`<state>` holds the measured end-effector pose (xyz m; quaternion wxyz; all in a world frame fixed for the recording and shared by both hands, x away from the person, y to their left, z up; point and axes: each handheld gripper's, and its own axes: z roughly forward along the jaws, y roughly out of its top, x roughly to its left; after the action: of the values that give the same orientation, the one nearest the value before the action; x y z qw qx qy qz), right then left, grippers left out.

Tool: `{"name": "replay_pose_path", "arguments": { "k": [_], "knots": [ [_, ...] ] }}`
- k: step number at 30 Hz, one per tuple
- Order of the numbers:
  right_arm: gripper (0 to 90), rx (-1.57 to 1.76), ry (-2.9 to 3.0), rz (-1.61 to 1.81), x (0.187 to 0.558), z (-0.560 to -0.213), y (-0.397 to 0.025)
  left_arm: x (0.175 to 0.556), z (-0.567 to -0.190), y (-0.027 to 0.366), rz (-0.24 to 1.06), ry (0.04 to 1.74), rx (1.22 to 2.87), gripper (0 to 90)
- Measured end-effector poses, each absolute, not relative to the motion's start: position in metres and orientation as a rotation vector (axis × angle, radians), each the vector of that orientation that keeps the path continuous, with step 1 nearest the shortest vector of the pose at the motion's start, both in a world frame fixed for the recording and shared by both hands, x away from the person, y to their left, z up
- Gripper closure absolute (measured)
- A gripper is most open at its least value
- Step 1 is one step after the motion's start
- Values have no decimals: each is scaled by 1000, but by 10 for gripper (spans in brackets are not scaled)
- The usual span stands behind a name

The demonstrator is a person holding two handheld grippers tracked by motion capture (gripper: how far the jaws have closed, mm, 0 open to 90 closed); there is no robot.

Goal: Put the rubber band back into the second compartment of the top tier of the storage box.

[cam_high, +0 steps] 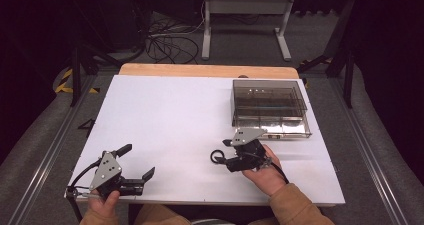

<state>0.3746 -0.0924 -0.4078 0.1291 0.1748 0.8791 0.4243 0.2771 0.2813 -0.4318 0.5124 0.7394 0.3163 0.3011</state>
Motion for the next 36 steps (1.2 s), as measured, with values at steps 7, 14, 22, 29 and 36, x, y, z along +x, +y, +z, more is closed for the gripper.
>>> {"name": "replay_pose_path", "arguments": {
  "k": [7,14,22,29,36],
  "knots": [
    [420,500,2588,1171,378,-414,-83,277,-432,281,727,760,1782,19],
    [435,515,2611,1128,381,-419,-77,277,-432,281,718,765,1781,19],
    [474,523,2646,1071,385,-426,-70,277,-432,281,720,762,1783,19],
    [513,515,2680,1031,387,-432,-65,278,-433,282,717,762,1785,19],
    [542,505,2705,986,389,-437,-61,278,-433,282,718,764,1784,19]
  ]
}}
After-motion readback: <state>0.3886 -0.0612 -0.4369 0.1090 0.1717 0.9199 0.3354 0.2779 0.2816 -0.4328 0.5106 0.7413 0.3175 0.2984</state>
